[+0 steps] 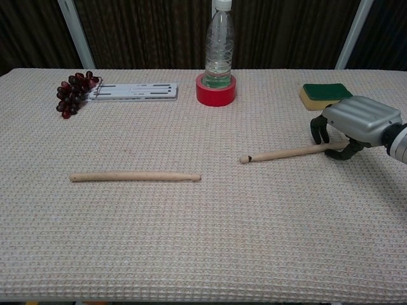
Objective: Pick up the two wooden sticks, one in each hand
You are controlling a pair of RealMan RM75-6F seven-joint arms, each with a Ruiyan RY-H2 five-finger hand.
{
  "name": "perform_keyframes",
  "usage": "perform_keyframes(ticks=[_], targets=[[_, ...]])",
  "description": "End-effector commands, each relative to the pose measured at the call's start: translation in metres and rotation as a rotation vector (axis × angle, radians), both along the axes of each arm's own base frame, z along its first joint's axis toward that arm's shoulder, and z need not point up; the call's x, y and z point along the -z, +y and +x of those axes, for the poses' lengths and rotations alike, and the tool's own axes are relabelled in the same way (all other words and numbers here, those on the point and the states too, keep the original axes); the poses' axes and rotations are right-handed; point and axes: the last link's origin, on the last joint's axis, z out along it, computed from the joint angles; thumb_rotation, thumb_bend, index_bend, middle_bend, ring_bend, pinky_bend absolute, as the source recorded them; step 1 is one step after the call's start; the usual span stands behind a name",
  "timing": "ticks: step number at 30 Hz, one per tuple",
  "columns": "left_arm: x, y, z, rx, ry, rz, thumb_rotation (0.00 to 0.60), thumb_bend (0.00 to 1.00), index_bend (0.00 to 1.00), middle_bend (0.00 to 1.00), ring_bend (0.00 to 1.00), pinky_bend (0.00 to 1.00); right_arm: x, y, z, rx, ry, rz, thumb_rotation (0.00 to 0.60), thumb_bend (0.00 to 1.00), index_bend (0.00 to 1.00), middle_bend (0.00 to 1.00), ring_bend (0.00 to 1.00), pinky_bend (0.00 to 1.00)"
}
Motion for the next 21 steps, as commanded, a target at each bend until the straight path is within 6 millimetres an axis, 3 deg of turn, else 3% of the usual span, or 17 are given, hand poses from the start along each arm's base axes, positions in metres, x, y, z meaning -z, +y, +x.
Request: perform_keyframes(ticks=[1,12,15,21], targets=[[0.000,0.000,-0.001,-0.002,0.000,0.000,0.600,0.13,0.19,0.11,0.00,0.00,0.001,0.000,0.000,0.000,0.002,0.005,0.600,0.28,0.51,0.50,0.27,0.28],[0.000,0.021,0.011,0.067,0.017,-0.032,0.600,0.13,0.19,0.11,0.00,0.00,0.002,0.002,-0.002,0.020,0.001,0.023,0.600,0.51,0.56,0.54,0.31,0.28],[-0.001,0.033,0.019,0.106,0.032,-0.045,0.600,0.13,0.19,0.11,0.00,0.00,0.001,0.003,-0.001,0.013,-0.010,0.020,0.600,0.63,0.56,0.56,0.35,0.31],[0.006,0.056,0.041,0.183,0.063,-0.129,0.600,0.13,0.21,0.12,0.02,0.01,-0.020,0.005,0.002,0.044,-0.106,0.020,0.600,0.81,0.57,0.59,0.38,0.33]])
